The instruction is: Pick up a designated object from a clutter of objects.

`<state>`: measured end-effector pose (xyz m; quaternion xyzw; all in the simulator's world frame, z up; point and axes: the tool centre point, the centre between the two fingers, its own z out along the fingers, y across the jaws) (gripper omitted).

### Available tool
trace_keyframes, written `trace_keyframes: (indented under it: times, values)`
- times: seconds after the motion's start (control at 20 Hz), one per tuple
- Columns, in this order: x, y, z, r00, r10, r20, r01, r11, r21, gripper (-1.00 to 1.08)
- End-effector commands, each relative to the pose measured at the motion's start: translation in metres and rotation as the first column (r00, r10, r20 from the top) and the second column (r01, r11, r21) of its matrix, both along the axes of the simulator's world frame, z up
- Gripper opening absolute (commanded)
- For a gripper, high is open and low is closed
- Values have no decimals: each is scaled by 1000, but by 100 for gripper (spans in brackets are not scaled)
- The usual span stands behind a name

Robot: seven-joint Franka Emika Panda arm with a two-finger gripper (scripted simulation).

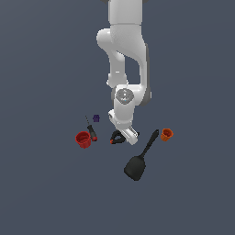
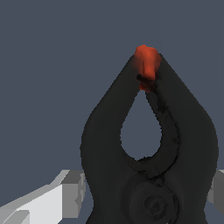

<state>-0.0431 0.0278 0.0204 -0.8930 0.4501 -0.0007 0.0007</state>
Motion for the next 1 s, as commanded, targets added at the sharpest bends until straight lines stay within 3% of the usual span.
trace_keyframes:
  times: [0.0, 0.5, 0.95]
  values:
    - [-1, -1, -1, 1000, -1, -2, 1, 1000, -1, -100]
    - [1, 4, 12, 1000, 0, 0, 0, 1000, 0, -100]
    - [7, 22, 65, 1000, -1, 0, 1, 1000, 0, -100]
